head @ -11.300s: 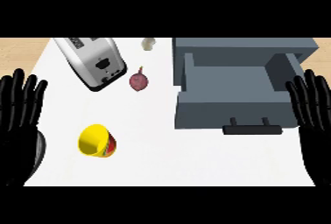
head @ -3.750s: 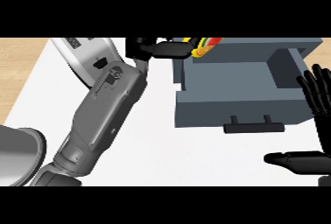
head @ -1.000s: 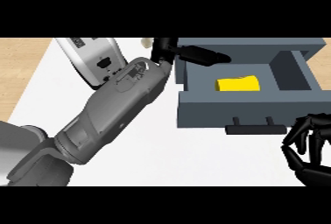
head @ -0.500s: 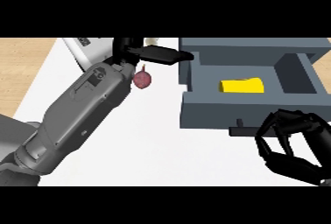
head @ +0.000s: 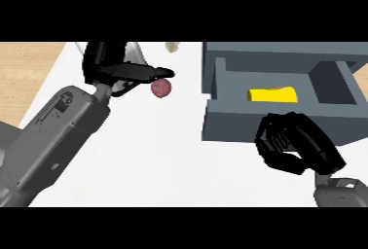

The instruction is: Pick up the cup, place it into the drawer and close the drawer

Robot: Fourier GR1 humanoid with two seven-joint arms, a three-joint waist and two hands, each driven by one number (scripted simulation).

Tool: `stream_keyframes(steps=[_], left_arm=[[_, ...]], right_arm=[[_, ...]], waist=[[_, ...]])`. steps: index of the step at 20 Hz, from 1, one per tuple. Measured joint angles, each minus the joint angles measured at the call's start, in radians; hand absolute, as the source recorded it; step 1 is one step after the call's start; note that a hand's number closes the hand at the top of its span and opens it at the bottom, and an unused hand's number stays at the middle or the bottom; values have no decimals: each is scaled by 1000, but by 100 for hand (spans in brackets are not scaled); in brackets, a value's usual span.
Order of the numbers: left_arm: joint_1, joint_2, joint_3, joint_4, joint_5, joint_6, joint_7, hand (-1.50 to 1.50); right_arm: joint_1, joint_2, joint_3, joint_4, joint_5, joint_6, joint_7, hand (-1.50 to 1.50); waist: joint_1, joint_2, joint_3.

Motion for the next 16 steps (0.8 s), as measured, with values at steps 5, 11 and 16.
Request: stream_keyframes(steps=[5,11,16], left_arm=[[110,68,30,-99,12,-42,8,-150],[262,131,74,-202,14,-95,-19,-150],[342,177,129,-234,23,-167,-35,-150]], right_arm=[[-100,19,74,207,181,-101,-28,150],[-258,60,63,559,279,-235,-121,150],[-435,94,2,844,296,-321,-196,150]], waist=[[8,2,0],[5,6,1],[4,4,-2]])
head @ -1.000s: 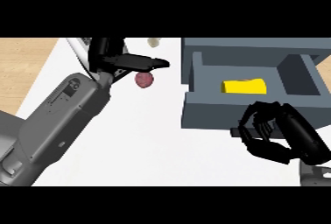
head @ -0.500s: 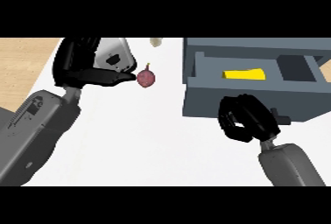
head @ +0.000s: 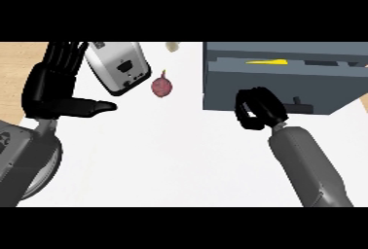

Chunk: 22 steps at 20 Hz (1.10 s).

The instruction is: Pick up the cup, place it into the drawer and close the drawer

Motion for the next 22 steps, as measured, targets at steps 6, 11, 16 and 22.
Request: stream_keyframes(steps=[6,11,16,22], left_arm=[[54,19,33,-22,0,-53,-12,-150],[68,12,39,-31,-1,-72,-12,-150],[75,6,44,-31,9,-105,-16,-150],[74,-13,34,-21,4,-128,-26,-150]], right_arm=[[-199,-8,-84,294,-20,-7,-74,150],[-261,-22,-121,422,-36,-1,-159,150],[-283,-41,-140,474,-54,46,-223,150],[-285,-56,-166,490,-83,86,-300,150]], waist=[[13,8,1],[25,4,-1],[36,1,-5],[45,5,-6]])
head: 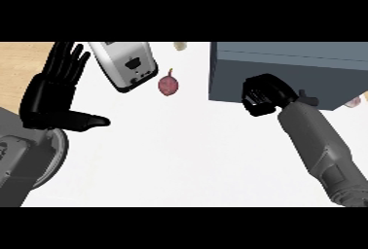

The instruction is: Pick up the cup, place it into the drawer and close the drawer

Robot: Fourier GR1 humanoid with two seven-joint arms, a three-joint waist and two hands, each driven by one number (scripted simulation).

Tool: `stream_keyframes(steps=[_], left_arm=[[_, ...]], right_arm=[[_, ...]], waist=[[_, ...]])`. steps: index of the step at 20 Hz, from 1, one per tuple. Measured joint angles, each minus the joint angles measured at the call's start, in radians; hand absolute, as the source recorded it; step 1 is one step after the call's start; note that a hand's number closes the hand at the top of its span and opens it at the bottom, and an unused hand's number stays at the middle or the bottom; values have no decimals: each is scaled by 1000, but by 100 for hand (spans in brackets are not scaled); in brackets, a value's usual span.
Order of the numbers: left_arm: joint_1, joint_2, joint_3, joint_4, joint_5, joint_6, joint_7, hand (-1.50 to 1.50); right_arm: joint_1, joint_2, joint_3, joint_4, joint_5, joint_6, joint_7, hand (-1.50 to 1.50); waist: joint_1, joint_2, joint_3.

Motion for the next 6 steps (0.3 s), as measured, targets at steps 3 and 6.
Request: stream_keyframes(steps=[3,6], left_arm=[[1,-11,-5,8,-4,-6,-6,-150],[5,-15,-6,8,-2,-13,-8,-150]], right_arm=[[0,-3,-15,4,-15,14,-27,150],[6,-11,-25,6,-26,22,-58,150]], waist=[[2,2,0],[9,2,0]])
